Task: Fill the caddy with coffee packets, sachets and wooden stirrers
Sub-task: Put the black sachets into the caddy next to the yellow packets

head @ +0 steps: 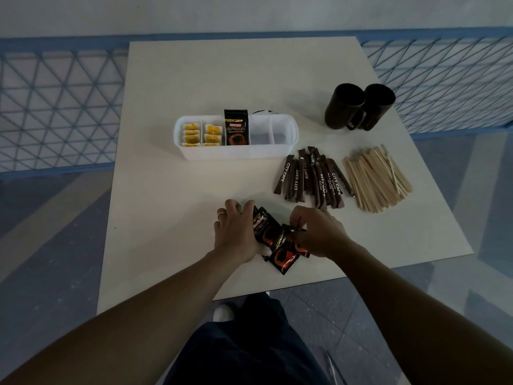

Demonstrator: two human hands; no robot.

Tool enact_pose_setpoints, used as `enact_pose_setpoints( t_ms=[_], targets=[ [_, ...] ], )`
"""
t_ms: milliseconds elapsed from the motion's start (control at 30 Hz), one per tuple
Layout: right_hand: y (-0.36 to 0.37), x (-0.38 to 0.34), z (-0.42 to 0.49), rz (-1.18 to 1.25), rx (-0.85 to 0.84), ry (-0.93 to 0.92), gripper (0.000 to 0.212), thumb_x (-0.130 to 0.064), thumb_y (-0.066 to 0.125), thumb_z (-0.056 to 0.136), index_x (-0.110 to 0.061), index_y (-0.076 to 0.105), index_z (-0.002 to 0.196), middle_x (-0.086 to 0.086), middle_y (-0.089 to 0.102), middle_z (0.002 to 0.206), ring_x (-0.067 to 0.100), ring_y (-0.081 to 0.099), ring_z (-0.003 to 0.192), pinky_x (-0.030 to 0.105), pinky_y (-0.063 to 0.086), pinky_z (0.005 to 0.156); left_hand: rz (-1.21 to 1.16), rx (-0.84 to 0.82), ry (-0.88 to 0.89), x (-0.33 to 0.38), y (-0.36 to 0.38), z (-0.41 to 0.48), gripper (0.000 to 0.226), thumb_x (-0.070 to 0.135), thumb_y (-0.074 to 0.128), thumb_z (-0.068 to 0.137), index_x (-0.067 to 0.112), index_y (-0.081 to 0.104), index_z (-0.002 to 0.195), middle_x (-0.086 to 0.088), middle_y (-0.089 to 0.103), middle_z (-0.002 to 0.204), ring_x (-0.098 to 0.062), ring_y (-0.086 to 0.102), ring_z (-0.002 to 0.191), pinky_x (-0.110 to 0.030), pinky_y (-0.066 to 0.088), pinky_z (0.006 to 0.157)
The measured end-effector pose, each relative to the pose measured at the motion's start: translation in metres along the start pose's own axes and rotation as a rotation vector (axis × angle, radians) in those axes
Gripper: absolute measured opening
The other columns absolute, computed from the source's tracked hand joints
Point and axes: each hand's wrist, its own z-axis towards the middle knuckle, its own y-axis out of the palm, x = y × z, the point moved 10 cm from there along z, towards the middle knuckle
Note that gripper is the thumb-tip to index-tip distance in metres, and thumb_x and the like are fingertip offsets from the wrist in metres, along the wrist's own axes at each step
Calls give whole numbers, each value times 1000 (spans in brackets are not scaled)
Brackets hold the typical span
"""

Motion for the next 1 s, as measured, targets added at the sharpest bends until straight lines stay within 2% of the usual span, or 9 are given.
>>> enact_pose_setpoints(
  t_ms=[100,233,333,433,500,700,833,900,1000],
  targets=[
    [-9,0,2,115,-11,-7,21,-30,77,83,-25,59,93,-2,66,99,13,66,79,40,59,75,-17,3,-2,-1,-2,3,115,49,91,53,24,28,146,-7,27,133,-30,33,122,-42,35,102],
    [-15,-10,3,318,-65,-12,27,-20,76,85,-19,64,109,1,69,91,12,70,77,26,58,65,-30,6,4,-3,-3,6,112,48,89,58,23,26,148,-7,28,133,-29,34,122,-40,35,101],
    [-13,-23,7,333,-72,-38,33,-20,74,88,-19,65,120,2,72,88,10,71,74,20,55,60,-32,0,17,-6,-5,7,112,47,88,61,25,24,151,-7,30,133,-30,36,122,-40,37,102],
    [-1,-34,20,274,-66,-46,38,-25,73,88,-23,64,125,-1,72,94,11,71,79,36,62,73,-43,-10,44,-8,-6,8,113,45,88,61,27,24,153,-7,31,133,-30,38,121,-41,39,103],
    [8,-40,28,209,-72,-29,35,-29,72,88,-26,66,122,-3,71,94,14,71,81,42,62,76,-64,-17,59,-10,-7,9,113,41,89,61,27,25,153,-6,33,132,-30,40,120,-41,41,102],
    [12,-51,38,56,-47,4,11,-34,70,87,-24,66,91,-2,66,85,18,67,79,42,60,75,-165,-25,52,-17,-9,10,114,33,91,59,24,26,153,-5,33,131,-27,48,119,-39,46,99],
    [6,-43,39,184,-64,32,12,-28,71,90,-18,64,88,1,67,85,16,68,79,36,61,73,-207,2,40,-21,-15,11,107,28,91,61,22,30,149,-6,36,128,-26,50,115,-31,43,89],
    [1,-36,38,300,-81,59,14,-26,74,88,-15,64,91,4,68,89,16,69,83,32,59,73,-227,9,30,-23,-17,12,104,27,91,61,22,34,147,-7,39,126,-26,50,113,-32,42,89],
    [4,-26,35,428,-160,64,16,-20,78,84,-17,66,93,8,70,98,21,71,92,38,59,84,-265,17,17,-25,-19,14,99,26,91,60,23,38,144,-7,43,122,-26,50,113,-37,44,95]
  ],
)
